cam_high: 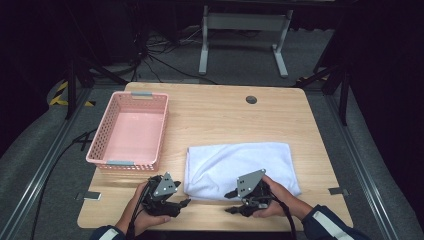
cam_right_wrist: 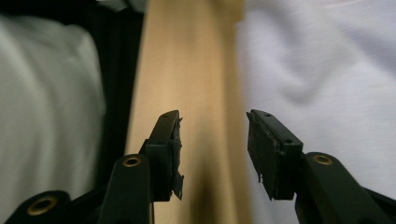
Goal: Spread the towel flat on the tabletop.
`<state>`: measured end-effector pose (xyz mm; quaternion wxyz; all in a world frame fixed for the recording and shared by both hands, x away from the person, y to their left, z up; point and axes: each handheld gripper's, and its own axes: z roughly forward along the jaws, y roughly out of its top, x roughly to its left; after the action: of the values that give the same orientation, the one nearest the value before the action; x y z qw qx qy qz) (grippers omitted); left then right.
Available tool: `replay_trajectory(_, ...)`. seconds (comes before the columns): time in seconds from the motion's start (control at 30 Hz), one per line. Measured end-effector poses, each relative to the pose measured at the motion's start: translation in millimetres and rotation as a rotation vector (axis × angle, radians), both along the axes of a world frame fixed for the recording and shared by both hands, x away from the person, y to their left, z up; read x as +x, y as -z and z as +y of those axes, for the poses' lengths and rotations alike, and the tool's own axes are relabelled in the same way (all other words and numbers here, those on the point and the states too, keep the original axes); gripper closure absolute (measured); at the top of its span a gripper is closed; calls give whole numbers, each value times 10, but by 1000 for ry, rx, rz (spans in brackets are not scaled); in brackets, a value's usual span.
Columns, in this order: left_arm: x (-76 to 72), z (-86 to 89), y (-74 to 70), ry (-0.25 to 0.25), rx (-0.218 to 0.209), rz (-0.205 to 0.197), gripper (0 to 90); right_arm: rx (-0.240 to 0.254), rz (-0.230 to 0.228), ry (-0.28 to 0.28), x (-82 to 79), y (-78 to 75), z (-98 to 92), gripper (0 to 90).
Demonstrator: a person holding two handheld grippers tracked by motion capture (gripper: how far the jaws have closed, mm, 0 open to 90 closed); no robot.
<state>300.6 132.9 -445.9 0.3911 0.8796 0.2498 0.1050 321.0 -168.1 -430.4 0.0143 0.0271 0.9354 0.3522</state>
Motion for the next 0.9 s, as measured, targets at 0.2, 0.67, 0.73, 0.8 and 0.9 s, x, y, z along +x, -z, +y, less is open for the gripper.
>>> replay_trajectory(0.2,64,-136,26,3,-17,15,356,74,-33,169,333,-46,221,555)
replay_trajectory(0.67,-21,-194,193,47,110,32,650,24,-5,410,1365,13,1122,434)
replay_trajectory(0.73,-33,-140,196,42,95,44,642,2,14,423,1440,95,1211,424)
replay_trajectory(0.8,-37,-109,196,26,93,52,604,-35,5,439,1486,166,1275,408)
replay_trajectory(0.9,-49,-56,216,-15,68,83,464,-45,27,460,1542,233,1316,384)
